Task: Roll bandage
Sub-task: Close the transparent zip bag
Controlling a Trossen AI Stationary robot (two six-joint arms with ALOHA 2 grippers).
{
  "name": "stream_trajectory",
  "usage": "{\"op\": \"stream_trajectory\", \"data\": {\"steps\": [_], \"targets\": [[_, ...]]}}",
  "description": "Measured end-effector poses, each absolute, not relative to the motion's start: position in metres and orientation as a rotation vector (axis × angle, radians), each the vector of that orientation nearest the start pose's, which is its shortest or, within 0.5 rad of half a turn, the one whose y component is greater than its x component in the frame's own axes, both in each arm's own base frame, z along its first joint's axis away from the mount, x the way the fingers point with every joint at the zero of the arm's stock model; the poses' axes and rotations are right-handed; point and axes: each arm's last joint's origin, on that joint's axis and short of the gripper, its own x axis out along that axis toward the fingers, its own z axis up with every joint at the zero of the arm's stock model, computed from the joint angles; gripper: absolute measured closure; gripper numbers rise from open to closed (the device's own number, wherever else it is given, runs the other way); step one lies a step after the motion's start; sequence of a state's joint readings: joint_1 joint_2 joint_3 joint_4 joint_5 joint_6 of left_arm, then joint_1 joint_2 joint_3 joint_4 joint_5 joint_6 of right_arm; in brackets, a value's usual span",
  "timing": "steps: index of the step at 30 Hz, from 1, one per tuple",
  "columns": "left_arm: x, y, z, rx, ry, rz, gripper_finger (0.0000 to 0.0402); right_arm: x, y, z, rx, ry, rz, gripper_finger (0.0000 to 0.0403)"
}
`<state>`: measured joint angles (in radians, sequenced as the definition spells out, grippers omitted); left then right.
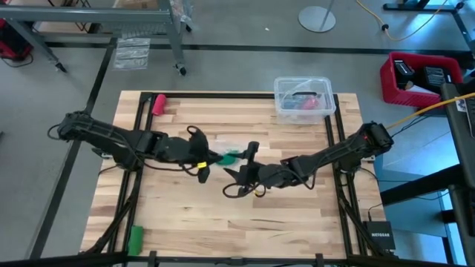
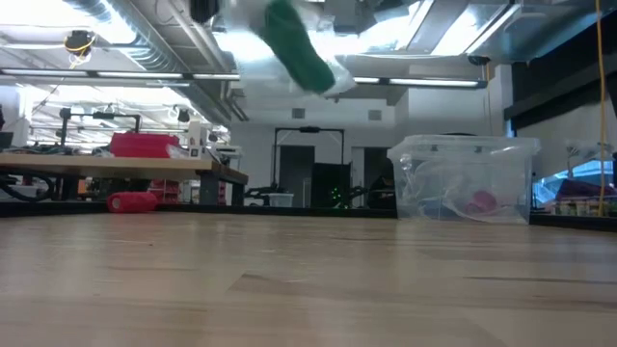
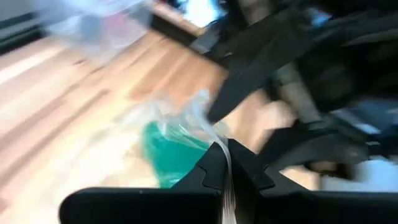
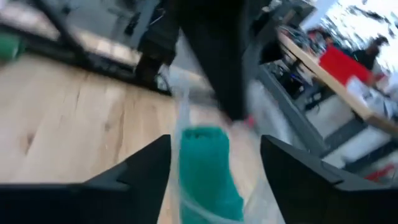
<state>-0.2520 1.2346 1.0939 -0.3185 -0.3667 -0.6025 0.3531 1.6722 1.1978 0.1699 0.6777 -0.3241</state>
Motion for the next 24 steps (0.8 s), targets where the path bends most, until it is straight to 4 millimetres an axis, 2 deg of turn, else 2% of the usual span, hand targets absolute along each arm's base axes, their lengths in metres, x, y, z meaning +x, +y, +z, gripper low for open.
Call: {"op": "stream_trajectory", "data": {"steps": [3,7,12,15,18,21,24], "targets": [[0.261,-0.050,0.330,-0.446,0.439,0.291,0.0399,0.361,0.116,0.289,-0.362,0.291,-0.337,0.0142],[0.260,-0.047,0.327,-0.434,0.473,0.313,0.0399,0.359,0.122,0.296,-0.339,0.342,-0.311,0.0138],[0.259,-0.053,0.327,-0.424,0.495,0.252,0.0399,0.336,0.139,0.312,-0.392,0.518,-0.195,0.0150],[0.258,-0.061,0.327,-0.408,0.514,0.180,0.0399,0.317,0.135,0.302,-0.400,0.642,-0.197,0.0164],[0.255,-0.070,0.327,-0.374,0.527,0.132,0.0399,0.301,0.125,0.287,-0.388,0.668,-0.210,0.0183],[0.254,-0.078,0.328,-0.354,0.523,0.099,0.0399,0.290,0.114,0.272,-0.319,0.572,-0.203,0.0201],[0.253,-0.084,0.328,-0.324,0.515,0.066,0.0399,0.289,0.105,0.256,-0.233,0.414,-0.123,0.0212]]}}
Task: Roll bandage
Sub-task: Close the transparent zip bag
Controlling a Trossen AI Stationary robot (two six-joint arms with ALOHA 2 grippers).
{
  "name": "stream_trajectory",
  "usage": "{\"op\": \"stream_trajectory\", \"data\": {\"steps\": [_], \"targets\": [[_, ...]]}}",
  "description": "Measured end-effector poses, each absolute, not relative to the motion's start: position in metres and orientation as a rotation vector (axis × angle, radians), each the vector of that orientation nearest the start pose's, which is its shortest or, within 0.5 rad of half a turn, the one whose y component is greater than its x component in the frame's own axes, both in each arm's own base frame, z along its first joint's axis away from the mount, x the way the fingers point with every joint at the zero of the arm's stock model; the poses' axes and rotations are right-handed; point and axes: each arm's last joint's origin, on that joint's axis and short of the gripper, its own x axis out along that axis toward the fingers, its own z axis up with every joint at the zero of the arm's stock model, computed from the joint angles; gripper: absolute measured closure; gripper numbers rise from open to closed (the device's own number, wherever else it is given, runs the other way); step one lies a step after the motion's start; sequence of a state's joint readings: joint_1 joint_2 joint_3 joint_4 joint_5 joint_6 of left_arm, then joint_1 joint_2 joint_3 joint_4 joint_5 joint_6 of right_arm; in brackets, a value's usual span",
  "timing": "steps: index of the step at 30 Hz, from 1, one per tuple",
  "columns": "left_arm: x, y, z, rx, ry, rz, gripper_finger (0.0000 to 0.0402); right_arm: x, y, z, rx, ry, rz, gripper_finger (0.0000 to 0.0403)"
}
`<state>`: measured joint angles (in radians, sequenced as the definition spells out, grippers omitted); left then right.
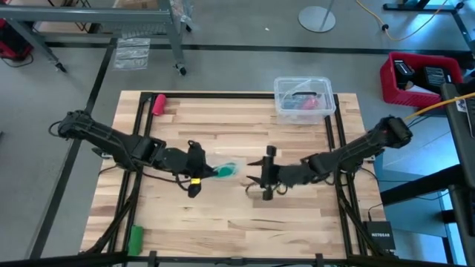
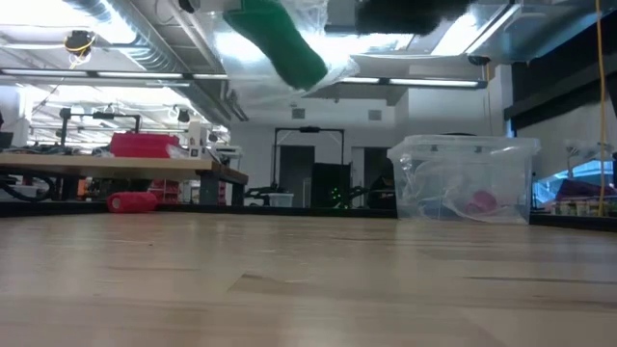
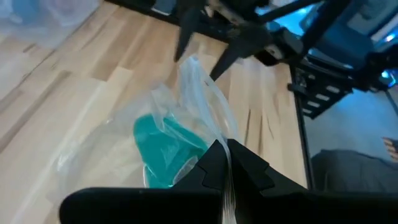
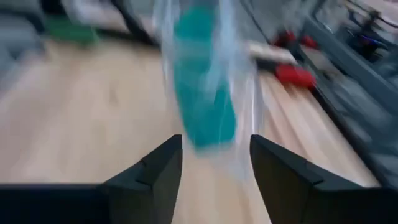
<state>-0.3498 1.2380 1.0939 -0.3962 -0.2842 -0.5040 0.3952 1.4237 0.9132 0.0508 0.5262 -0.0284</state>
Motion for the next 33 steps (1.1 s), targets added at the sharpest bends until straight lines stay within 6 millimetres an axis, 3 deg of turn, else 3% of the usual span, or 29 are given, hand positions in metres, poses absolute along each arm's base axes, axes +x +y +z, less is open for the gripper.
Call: {"op": "stream_trajectory", "data": {"steps": [5,17,21,26,33], "targets": [[0.262,-0.092,0.320,-0.289,0.529,0.054,0.0399,0.297,0.099,0.251,-0.117,0.160,0.021,0.0215],[0.269,-0.096,0.320,-0.260,0.486,0.030,0.0399,0.300,0.097,0.247,-0.140,0.167,0.042,0.0224],[0.269,-0.096,0.318,-0.256,0.494,0.031,0.0399,0.300,0.096,0.249,-0.153,0.150,0.041,0.0271],[0.269,-0.096,0.318,-0.258,0.494,0.032,0.0399,0.301,0.097,0.251,-0.207,0.130,0.046,0.0380],[0.267,-0.096,0.315,-0.252,0.529,0.043,0.0399,0.305,0.112,0.283,-0.214,0.103,0.084,0.0394]]}}
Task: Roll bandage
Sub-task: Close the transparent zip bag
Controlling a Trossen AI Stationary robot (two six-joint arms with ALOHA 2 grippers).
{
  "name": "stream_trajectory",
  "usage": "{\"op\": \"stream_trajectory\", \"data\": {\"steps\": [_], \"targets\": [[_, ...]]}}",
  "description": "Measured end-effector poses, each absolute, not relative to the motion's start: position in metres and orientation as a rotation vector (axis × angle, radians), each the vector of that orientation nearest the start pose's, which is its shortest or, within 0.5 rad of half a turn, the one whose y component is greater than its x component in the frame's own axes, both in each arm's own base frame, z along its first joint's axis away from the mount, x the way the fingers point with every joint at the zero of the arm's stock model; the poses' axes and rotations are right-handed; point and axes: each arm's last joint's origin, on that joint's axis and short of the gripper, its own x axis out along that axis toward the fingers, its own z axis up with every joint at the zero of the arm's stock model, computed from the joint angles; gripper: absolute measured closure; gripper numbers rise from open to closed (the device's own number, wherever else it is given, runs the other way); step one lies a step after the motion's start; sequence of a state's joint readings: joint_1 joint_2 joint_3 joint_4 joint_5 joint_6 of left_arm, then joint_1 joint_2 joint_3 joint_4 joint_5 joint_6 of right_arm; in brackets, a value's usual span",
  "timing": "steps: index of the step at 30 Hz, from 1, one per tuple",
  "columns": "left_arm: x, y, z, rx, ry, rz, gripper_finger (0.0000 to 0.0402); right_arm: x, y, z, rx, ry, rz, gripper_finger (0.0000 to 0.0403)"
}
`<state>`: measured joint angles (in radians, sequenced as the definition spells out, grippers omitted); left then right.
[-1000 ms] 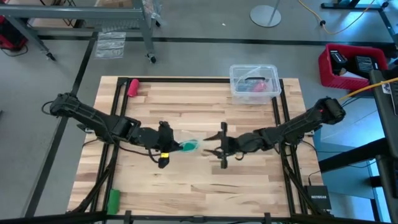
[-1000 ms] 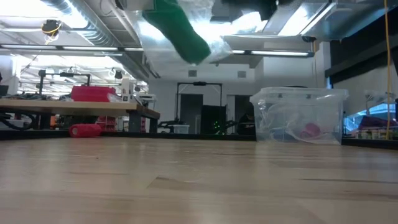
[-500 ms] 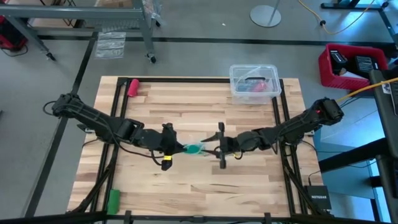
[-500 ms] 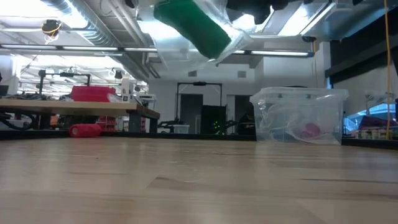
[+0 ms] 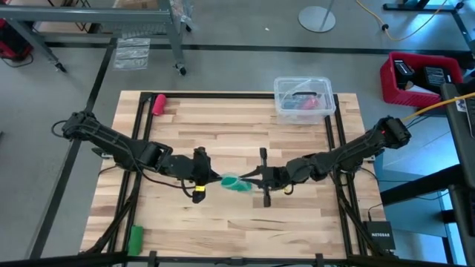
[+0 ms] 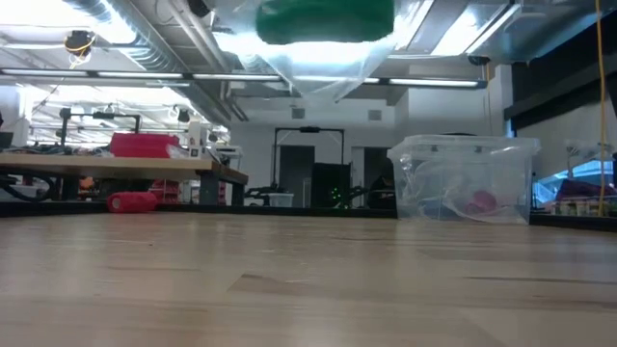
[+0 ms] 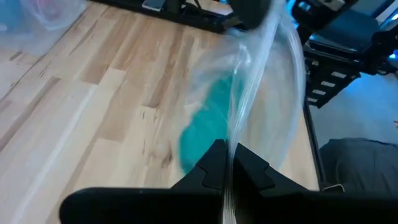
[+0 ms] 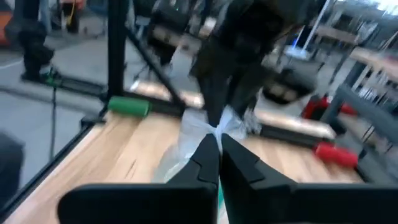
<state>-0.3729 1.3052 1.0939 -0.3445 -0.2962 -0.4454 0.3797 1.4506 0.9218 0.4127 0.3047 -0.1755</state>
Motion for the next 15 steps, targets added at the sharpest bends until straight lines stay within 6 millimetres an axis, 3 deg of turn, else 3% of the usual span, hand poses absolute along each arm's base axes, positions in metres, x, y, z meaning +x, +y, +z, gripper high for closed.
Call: {"op": "stream_trajectory", "data": {"steps": [9,15], "targets": [[0.262,-0.085,0.310,-0.264,0.622,0.078,0.0398,0.304,0.108,0.275,-0.193,0.285,-0.026,0.0398],[0.244,-0.071,0.329,-0.309,0.598,-0.005,0.0397,0.305,0.108,0.276,-0.175,0.278,-0.030,0.0400]]}}
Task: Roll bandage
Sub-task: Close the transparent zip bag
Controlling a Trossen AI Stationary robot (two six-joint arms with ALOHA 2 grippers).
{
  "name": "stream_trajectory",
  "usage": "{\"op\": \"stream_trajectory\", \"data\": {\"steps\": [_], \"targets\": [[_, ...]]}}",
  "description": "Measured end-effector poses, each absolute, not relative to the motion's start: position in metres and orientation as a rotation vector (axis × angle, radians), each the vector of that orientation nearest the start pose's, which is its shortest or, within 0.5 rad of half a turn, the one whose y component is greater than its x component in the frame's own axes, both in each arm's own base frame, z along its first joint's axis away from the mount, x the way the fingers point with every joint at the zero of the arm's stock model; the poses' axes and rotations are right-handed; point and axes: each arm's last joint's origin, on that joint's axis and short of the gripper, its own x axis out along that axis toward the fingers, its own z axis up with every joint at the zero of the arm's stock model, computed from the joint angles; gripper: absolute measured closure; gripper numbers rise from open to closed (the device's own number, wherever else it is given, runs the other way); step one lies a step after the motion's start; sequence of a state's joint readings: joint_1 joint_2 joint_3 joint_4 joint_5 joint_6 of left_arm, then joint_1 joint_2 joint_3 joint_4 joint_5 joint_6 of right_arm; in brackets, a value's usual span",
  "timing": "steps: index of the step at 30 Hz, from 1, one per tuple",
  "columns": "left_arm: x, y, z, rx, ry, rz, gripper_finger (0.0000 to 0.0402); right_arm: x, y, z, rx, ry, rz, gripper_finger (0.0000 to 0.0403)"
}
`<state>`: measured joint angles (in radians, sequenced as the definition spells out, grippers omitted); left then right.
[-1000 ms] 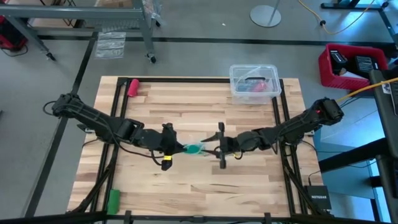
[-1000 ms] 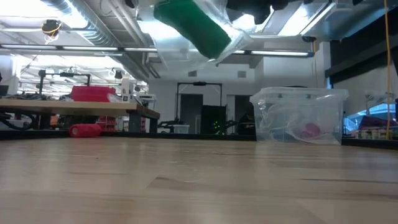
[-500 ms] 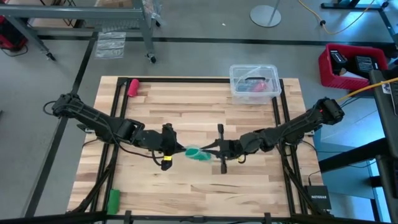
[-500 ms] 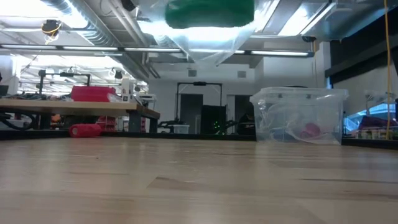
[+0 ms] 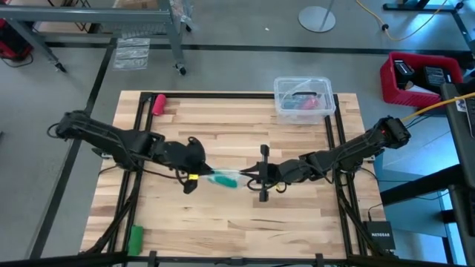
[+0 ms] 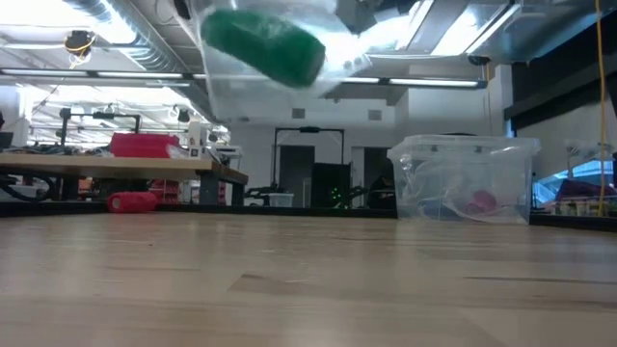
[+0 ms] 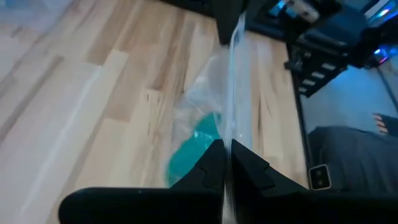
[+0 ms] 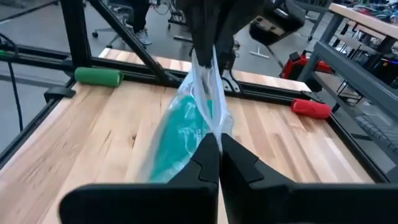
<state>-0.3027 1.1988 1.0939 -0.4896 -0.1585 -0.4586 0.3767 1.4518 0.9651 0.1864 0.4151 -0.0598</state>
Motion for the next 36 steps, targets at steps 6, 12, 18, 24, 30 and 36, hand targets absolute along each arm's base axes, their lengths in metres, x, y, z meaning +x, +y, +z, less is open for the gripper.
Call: {"op": "stream_trajectory", "data": {"steps": [6,12,18,24,30,36], "targets": [[0.240,-0.069,0.332,-0.258,0.601,-0.026,0.0378,0.308,0.104,0.271,-0.178,0.301,-0.037,0.0400],[0.247,-0.053,0.329,-0.241,0.602,0.029,0.0283,0.310,0.101,0.267,-0.186,0.320,-0.062,0.0400],[0.221,-0.044,0.337,-0.151,0.636,0.108,0.0234,0.312,0.099,0.266,-0.182,0.324,-0.075,0.0401],[0.207,-0.052,0.301,-0.089,0.574,0.170,0.0244,0.314,0.082,0.251,-0.146,0.315,-0.130,0.0401],[0.206,-0.049,0.251,-0.097,0.457,0.162,0.0254,0.322,0.059,0.231,-0.079,0.181,-0.145,0.0401],[0.200,-0.042,0.222,-0.079,0.495,0.245,0.0254,0.332,0.047,0.214,-0.070,0.186,-0.133,0.0402]]}}
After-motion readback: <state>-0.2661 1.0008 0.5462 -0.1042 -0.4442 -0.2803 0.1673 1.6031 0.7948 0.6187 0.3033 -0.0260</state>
